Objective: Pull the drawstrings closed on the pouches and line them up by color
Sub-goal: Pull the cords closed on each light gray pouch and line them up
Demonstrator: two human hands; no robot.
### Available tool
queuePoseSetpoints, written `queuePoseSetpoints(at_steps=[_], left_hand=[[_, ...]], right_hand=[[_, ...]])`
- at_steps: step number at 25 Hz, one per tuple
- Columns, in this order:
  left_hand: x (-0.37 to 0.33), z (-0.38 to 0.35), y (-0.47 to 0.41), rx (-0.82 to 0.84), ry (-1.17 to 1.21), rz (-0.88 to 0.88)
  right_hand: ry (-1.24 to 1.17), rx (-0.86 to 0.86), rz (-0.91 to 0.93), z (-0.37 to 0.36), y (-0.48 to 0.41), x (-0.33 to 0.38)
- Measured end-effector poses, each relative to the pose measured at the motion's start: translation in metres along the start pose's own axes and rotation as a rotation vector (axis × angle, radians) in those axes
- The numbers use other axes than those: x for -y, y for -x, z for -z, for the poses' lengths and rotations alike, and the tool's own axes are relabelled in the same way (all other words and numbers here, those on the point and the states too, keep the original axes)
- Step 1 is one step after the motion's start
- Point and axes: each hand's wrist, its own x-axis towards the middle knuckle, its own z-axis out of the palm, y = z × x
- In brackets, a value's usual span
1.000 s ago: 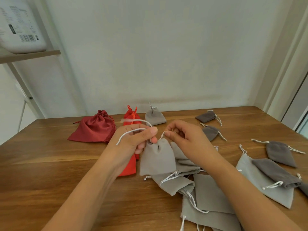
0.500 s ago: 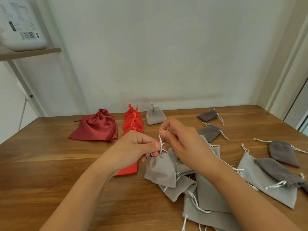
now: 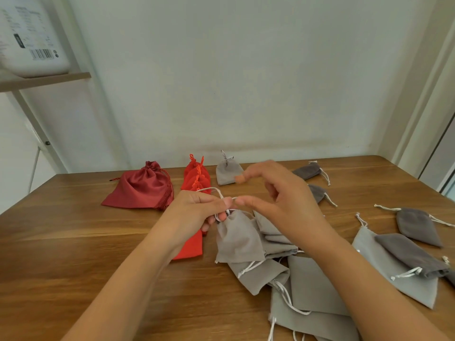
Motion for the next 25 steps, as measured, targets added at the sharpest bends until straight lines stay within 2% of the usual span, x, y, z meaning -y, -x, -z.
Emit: queuePoseSetpoints(at_steps=[2, 4, 7, 10, 15, 16, 19, 25], left_hand=[[0.002, 0.000, -0.001, 0.012, 0.025, -0.017], [0.003, 0.000, -0.003, 0.026, 0.016, -0.026], [0.005, 0.001, -0.004, 0.021, -0.034, -0.025], [0.008, 0.001, -0.005, 0.020, -0.059, -0.022], [0.010, -0.003, -0.007, -0.016, -0.096, -0.018], [0.010, -0.004, -0.007, -0.028, -0.118, -0.034], [0.010, -0.004, -0.006, -0.057, -0.119, -0.044], [0.006, 0.006, -0.007, 0.012, 0.291, 0.084]], right_hand=[[0.006, 0.114, 0.020, -0.003, 0.001, 0.000], [-0.001, 0.200, -0.034, -0.008, 0.002, -0.001], [0.030, 0.258, -0.029, -0.011, 0.003, -0.004], [0.135, 0.299, 0.072, -0.010, -0.001, -0.003], [0.355, 0.449, 0.063, -0.015, -0.005, -0.007], [0.375, 0.420, 0.113, -0.017, -0.006, -0.007], [0.408, 0.145, 0.240, -0.019, -0.003, -0.011], [0.172, 0.092, 0.133, -0.004, -0.001, -0.004]])
